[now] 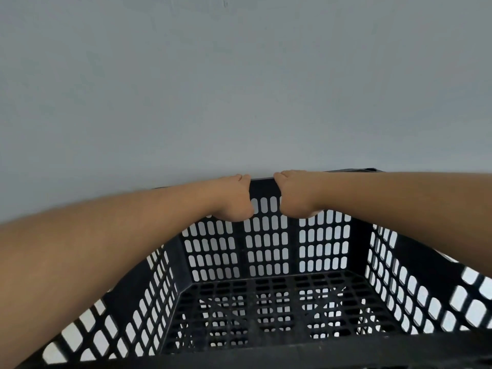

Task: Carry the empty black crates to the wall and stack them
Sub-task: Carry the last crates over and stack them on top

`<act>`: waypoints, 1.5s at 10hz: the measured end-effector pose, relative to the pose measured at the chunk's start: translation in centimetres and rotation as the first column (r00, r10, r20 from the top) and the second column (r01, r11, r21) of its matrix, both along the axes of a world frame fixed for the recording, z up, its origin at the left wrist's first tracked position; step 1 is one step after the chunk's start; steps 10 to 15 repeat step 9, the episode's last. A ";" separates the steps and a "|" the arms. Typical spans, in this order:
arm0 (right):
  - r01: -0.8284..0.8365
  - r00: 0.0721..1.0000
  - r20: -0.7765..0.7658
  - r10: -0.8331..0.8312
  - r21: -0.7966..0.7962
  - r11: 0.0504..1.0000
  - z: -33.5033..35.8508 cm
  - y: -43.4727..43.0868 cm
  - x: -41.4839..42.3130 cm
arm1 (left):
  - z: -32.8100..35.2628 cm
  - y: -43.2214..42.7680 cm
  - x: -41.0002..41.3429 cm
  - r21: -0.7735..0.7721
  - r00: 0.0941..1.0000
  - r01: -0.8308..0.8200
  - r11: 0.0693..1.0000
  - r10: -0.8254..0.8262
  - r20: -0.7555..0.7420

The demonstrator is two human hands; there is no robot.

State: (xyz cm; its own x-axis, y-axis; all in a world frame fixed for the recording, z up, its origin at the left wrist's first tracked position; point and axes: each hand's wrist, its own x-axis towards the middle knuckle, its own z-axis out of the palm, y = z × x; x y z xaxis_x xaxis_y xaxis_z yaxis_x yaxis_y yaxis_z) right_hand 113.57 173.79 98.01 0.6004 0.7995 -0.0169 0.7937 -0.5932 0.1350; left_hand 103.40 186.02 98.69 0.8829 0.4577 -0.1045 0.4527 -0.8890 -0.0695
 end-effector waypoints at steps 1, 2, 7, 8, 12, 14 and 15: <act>0.022 1.000 -0.009 -0.022 -0.014 1.000 0.1 0.2 -0.2 | 0.7 -0.4 -0.1 -0.009 1.000 -0.008 1.000 0.008 -0.004; 0.040 0.998 -0.040 -0.042 -0.047 0.998 0.9 0.1 -0.6 | 1.5 -0.6 -0.4 -0.022 1.000 -0.009 1.000 0.008 -0.012; 0.210 0.968 -0.168 -0.188 0.122 0.970 3.7 -2.9 -7.8 | 5.0 -4.2 -5.6 -0.001 0.999 -0.028 1.000 0.027 -0.044; 0.112 0.992 -0.058 -0.109 0.056 0.992 4.0 -4.4 -9.2 | 4.8 -5.5 -7.6 -0.044 0.995 -0.002 0.999 -0.003 -0.101; 0.098 0.994 -0.057 -0.091 0.142 0.985 4.9 -6.8 -11.3 | 4.8 -7.2 -9.9 -0.029 0.993 -0.002 1.000 -0.001 -0.119; 0.098 0.994 -0.057 -0.091 0.142 0.985 4.9 -6.8 -11.3 | 4.8 -7.2 -9.9 -0.029 0.993 -0.002 1.000 -0.001 -0.119; 0.098 0.994 -0.057 -0.091 0.142 0.985 4.9 -6.8 -11.3 | 4.8 -7.2 -9.9 -0.029 0.993 -0.002 1.000 -0.001 -0.119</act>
